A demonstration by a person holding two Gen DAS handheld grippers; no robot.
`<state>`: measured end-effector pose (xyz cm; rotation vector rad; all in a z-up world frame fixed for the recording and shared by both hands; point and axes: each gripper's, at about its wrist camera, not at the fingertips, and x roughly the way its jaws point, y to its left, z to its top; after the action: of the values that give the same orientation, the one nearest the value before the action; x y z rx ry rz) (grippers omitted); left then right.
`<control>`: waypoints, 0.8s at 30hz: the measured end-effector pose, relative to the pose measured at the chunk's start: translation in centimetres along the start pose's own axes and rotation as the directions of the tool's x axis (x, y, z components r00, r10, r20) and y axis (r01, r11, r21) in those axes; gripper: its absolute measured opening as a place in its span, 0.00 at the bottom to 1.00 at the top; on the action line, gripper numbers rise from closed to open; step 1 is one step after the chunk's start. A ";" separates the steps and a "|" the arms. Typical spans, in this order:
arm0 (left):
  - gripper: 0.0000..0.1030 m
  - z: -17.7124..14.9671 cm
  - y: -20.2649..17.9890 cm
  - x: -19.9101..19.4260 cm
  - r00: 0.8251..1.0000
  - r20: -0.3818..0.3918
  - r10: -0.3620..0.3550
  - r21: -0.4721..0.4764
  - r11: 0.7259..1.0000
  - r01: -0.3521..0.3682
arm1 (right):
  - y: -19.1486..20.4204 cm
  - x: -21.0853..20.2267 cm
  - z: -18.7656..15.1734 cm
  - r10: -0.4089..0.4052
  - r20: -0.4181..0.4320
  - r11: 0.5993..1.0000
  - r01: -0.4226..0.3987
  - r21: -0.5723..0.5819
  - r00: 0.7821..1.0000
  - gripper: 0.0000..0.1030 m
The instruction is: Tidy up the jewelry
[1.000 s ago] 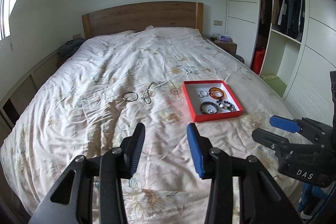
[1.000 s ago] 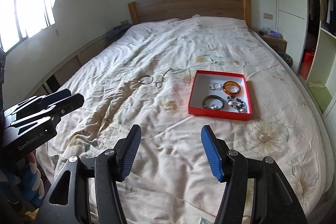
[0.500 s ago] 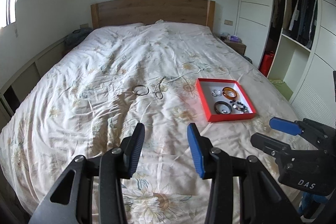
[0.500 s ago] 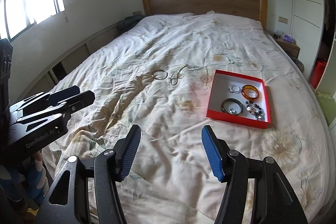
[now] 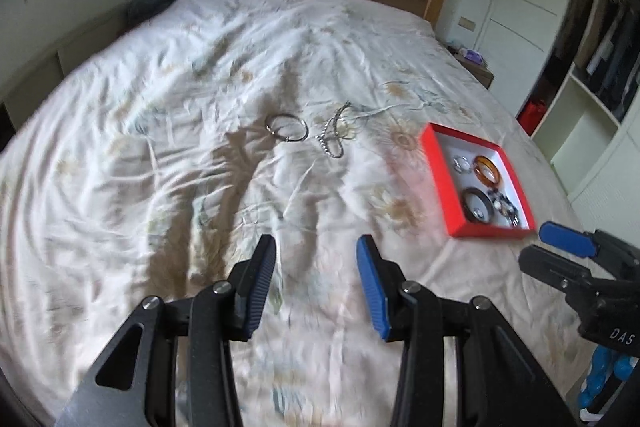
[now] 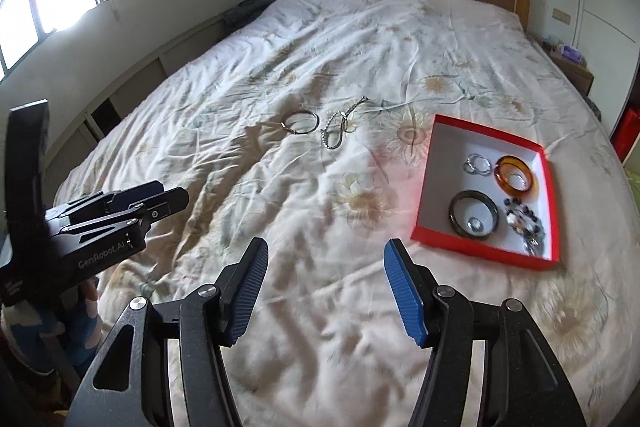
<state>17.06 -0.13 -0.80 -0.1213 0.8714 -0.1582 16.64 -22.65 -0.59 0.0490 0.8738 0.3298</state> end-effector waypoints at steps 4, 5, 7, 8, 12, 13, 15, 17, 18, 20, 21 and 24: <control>0.39 2.1 2.0 5.1 0.999 -0.041 -0.015 -0.038 0.999 0.014 | -1.2 3.8 2.2 0.010 -0.021 1.000 -0.010 0.012 1.000 0.58; 0.39 2.9 2.4 6.5 0.999 -0.049 -0.016 -0.036 0.999 0.014 | -1.5 4.7 2.7 0.012 -0.025 1.000 -0.011 0.014 1.000 0.58; 0.39 4.2 3.1 8.6 0.998 -0.059 -0.018 -0.041 0.999 0.015 | -2.0 6.3 3.7 0.015 -0.032 1.000 -0.015 0.019 0.999 0.58; 0.39 5.1 3.6 9.9 0.998 -0.064 -0.019 -0.049 0.999 0.015 | -2.3 7.2 4.3 0.018 -0.035 1.000 -0.017 0.022 0.999 0.58; 0.39 8.1 5.5 14.2 0.996 -0.081 -0.038 -0.094 0.995 0.031 | -2.8 10.6 6.7 0.036 -0.044 0.999 -0.034 0.027 0.998 0.58; 0.39 8.7 5.9 15.2 0.995 -0.085 -0.044 -0.104 0.994 0.035 | -2.9 11.2 7.1 0.040 -0.044 0.999 -0.038 0.025 0.998 0.58; 0.39 9.9 6.7 17.2 0.995 -0.090 -0.046 -0.124 0.992 0.035 | -3.0 12.8 8.3 0.052 -0.046 0.998 -0.051 0.025 0.998 0.58; 0.39 10.7 7.2 19.0 0.994 -0.101 -0.044 -0.134 0.990 0.030 | -3.0 14.3 9.3 0.064 -0.048 0.998 -0.063 0.030 0.997 0.58; 0.39 11.2 7.4 20.1 0.993 -0.109 -0.039 -0.136 0.990 0.024 | -3.0 15.3 9.9 0.073 -0.050 0.997 -0.072 0.033 0.996 0.58; 0.39 11.8 7.8 22.0 0.992 -0.124 -0.021 -0.136 0.991 0.004 | -3.0 16.7 10.6 0.082 -0.054 0.996 -0.081 0.033 0.995 0.58; 0.39 11.9 7.9 22.6 0.992 -0.127 -0.019 -0.139 0.990 0.001 | -2.9 17.7 11.1 0.083 -0.058 0.996 -0.081 0.028 0.995 0.58; 0.39 12.5 8.3 25.1 0.990 -0.142 -0.005 -0.139 0.990 -0.015 | -2.7 20.0 12.0 0.083 -0.072 0.996 -0.082 0.020 0.994 0.58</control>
<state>43.32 3.82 -13.06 -0.2413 1.0252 -0.1015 38.37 -18.07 -8.20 0.0898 0.9483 0.4031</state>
